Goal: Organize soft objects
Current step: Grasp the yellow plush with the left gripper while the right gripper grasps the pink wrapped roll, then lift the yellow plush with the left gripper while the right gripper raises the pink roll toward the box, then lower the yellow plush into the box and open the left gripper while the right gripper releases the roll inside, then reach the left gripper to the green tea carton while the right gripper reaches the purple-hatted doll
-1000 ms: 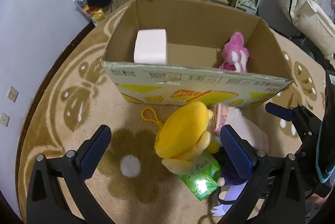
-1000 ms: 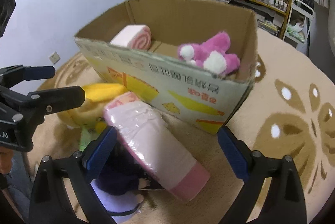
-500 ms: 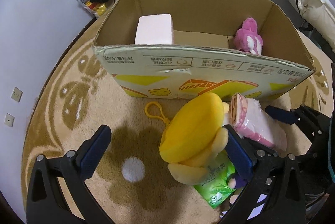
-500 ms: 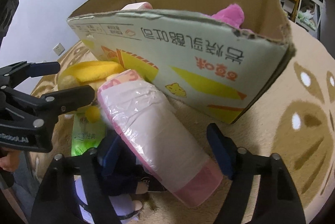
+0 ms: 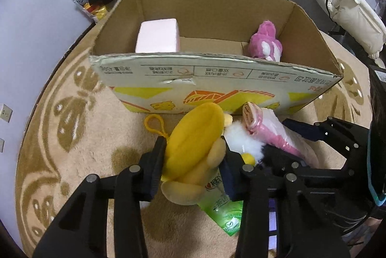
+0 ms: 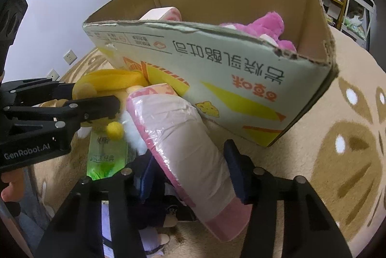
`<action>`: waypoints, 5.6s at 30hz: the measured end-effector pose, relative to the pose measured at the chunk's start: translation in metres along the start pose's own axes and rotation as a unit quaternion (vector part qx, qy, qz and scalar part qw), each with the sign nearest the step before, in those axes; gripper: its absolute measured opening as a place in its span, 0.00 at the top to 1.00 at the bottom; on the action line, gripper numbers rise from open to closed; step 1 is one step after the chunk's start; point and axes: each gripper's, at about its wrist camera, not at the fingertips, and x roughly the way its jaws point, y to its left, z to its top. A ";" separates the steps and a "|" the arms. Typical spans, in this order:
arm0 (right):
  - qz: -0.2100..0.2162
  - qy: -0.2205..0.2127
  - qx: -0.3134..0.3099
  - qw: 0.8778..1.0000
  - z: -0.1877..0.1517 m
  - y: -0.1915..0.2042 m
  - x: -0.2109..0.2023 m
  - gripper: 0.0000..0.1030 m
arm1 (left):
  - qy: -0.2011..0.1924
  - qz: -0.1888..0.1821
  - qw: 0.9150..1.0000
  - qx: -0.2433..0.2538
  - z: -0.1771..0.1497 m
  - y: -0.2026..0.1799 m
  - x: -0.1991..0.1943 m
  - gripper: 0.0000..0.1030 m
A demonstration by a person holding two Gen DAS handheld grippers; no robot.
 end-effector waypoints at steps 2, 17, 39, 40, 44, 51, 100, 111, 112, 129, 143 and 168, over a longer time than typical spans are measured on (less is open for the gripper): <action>0.002 -0.001 0.001 1.000 -0.002 0.002 -0.005 0.56 | -0.004 0.012 1.000 -0.001 0.000 0.001 -0.005 0.62; 0.006 -0.034 -0.007 0.999 -0.004 0.002 -0.045 0.83 | -0.040 0.028 0.998 -0.039 -0.006 0.019 -0.036 0.64; 0.018 -0.112 -0.006 0.994 -0.001 0.021 -0.116 0.84 | -0.086 0.054 0.995 -0.021 -0.016 0.014 -0.080 0.64; 0.018 -0.117 -0.005 0.993 -0.001 0.022 -0.119 0.84 | -0.091 0.054 0.994 -0.021 -0.016 0.014 -0.084 0.64; 0.017 -0.130 -0.002 0.991 -0.001 0.023 -0.128 0.84 | -0.110 0.053 0.992 -0.021 -0.016 0.013 -0.098 0.64; 0.020 -0.153 0.003 0.988 0.003 0.023 -0.141 0.84 | -0.147 0.051 0.987 -0.032 -0.013 0.017 -0.123 0.64; 0.006 -0.211 0.023 0.977 0.065 -0.020 -0.120 0.84 | -0.235 0.021 0.972 -0.022 0.085 0.018 -0.121 0.62; 0.032 -0.204 0.072 0.976 0.071 -0.047 -0.106 0.84 | -0.206 0.012 0.978 -0.014 0.099 0.012 -0.085 0.62; 0.036 -0.205 0.078 0.975 0.073 -0.050 -0.105 0.84 | -0.201 0.010 0.979 -0.015 0.100 0.013 -0.081 0.62; 0.040 -0.194 0.099 0.975 0.080 -0.055 -0.097 0.36 | -0.182 0.054 0.982 -0.017 0.093 0.014 -0.066 0.19; 0.025 -0.205 0.101 0.973 0.066 -0.047 -0.121 0.03 | -0.189 0.105 0.976 -0.002 0.070 0.011 -0.098 0.02; 0.014 -0.172 0.087 0.981 0.021 -0.009 -0.151 0.03 | -0.182 0.100 0.977 -0.037 0.014 0.017 -0.145 0.01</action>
